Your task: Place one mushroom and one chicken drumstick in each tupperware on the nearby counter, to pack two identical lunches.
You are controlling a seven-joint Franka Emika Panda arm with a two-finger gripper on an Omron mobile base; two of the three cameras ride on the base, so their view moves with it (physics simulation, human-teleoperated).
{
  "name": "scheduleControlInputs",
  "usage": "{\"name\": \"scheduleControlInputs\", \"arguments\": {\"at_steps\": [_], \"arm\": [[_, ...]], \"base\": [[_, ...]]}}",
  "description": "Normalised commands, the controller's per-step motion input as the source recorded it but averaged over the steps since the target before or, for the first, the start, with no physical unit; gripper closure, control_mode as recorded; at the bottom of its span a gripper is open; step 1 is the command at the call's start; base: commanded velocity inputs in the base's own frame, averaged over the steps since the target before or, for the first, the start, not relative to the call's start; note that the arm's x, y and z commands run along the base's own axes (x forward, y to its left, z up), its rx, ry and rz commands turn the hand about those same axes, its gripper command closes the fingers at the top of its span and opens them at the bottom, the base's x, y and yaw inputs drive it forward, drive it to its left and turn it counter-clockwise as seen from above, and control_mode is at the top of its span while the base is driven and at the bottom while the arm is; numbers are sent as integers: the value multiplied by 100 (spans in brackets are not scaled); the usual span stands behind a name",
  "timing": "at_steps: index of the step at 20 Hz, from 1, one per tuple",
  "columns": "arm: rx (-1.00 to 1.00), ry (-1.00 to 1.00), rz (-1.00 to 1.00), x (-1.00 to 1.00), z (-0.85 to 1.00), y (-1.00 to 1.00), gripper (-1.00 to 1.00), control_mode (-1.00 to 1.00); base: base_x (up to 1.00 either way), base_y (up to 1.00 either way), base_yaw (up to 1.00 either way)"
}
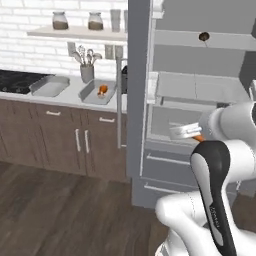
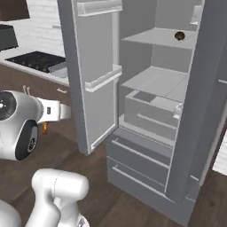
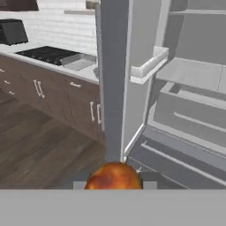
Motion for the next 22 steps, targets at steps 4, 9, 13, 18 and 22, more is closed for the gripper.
{"name": "scheduleControlInputs", "arguments": {"at_steps": [4,9,13,18,22], "arm": [[0,0,0,0,0,0,100,100],[0,0,0,0,0,0,100,100],[0,0,0,0,0,0,100,100],[0,0,0,0,0,0,100,100],[0,0,0,0,0,0,100,100]], "base": [[0,94,63],[84,55,34],[100,-62,9],[100,9,-2],[100,90,-11]]}}
